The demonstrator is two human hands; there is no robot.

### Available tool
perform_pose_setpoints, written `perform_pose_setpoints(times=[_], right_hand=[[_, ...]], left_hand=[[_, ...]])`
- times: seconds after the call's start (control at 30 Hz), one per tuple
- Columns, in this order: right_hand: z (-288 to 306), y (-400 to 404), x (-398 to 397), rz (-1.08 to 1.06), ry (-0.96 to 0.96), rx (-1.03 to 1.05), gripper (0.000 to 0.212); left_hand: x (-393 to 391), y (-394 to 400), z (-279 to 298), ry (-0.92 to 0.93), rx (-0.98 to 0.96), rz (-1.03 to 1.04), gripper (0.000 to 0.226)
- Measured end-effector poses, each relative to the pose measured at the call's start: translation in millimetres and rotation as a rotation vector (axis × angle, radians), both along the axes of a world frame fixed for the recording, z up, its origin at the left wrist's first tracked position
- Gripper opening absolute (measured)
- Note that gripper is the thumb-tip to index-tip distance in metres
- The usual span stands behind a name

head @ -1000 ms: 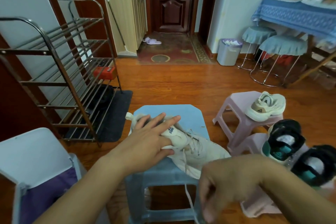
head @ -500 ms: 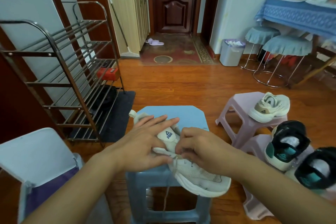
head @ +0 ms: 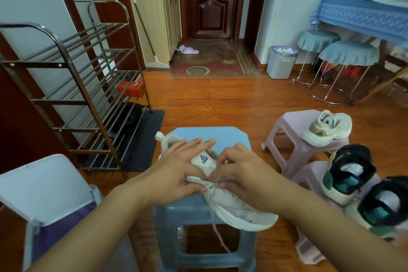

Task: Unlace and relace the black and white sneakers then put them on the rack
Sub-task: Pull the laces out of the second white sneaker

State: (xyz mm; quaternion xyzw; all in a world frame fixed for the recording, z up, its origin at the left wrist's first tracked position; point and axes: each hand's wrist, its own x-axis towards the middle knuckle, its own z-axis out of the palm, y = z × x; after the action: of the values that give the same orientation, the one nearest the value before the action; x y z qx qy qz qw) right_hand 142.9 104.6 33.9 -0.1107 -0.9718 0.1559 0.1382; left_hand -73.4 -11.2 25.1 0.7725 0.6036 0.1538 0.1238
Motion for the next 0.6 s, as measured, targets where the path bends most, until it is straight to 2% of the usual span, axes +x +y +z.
perform_pose_setpoints(times=[0.07,0.13,0.27,0.43,0.5,0.57,0.6], right_hand=[[-9,4,-4,0.060,-0.007,0.083,0.012],[-10,11,0,0.062,-0.043,0.074,0.008],[-11,12,5,0.053,-0.017,0.069,0.024],[-5,3,-3,0.104,0.011,0.074,0.010],[-5,19,2,-0.136,0.106,0.107,0.012],[2,58,21,-0.641,0.147,0.053,0.010],[6,75,35,-0.888,0.062,-0.024,0.008]], left_hand=[[1,-1,-2,-0.035,-0.013,-0.009,0.016],[2,-2,-3,-0.061,-0.009,-0.011,0.017],[1,-2,-1,-0.068,0.054,-0.028,0.017],[-3,2,-6,-0.001,0.132,-0.074,0.020],[-8,3,-7,-0.015,0.151,-0.074,0.019],[-14,3,-7,-0.018,0.166,-0.058,0.019],[-16,2,-7,-0.009,0.173,-0.049,0.020]])
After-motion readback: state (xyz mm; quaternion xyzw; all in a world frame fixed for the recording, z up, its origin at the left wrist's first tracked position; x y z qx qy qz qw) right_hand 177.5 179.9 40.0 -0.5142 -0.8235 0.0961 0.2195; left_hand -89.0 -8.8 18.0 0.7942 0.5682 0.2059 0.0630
